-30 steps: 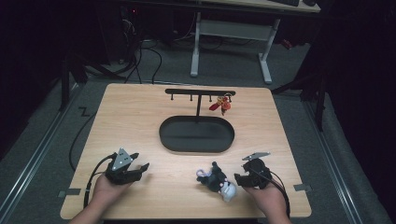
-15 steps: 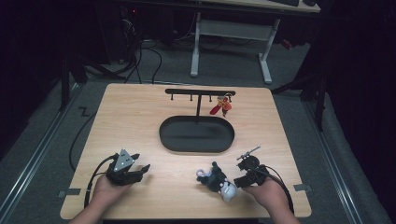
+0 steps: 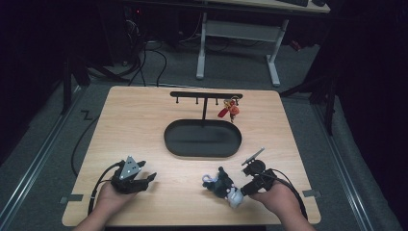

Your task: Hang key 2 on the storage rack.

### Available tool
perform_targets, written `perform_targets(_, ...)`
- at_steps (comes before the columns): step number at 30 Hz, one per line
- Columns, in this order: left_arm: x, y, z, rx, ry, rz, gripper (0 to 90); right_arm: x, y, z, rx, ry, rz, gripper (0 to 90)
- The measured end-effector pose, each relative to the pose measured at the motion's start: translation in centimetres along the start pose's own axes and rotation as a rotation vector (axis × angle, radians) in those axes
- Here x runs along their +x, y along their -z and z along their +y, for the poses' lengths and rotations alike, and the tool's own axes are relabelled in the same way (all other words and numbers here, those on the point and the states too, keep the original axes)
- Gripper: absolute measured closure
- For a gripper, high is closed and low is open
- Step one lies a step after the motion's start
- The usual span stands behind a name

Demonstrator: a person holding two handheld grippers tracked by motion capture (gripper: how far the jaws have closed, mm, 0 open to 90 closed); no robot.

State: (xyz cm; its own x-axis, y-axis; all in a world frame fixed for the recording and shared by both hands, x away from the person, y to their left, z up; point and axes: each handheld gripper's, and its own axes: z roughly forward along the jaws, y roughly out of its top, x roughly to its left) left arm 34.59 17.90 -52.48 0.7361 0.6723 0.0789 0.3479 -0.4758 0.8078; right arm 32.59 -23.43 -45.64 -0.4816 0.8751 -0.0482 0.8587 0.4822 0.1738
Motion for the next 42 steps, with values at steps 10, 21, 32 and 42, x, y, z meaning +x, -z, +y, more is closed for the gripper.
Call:
perform_targets(10,0.0,0.0,0.0,-0.004,-0.002,-0.003,38.1,2.3,2.7,1.5,-0.054,0.036,0.046,17.2)
perform_targets(21,0.1,0.0,0.1,-0.006,-0.005,-0.006,38.1,4.6,1.8,2.7,-0.036,0.075,0.079,16.3)
perform_targets(32,0.1,0.0,0.1,-0.002,-0.006,-0.009,38.1,5.6,-0.5,2.7,0.019,0.120,0.081,20.3)
perform_targets(42,0.1,-0.1,0.1,0.004,-0.008,-0.013,38.1,5.6,-2.4,2.1,0.057,0.143,0.087,28.8)
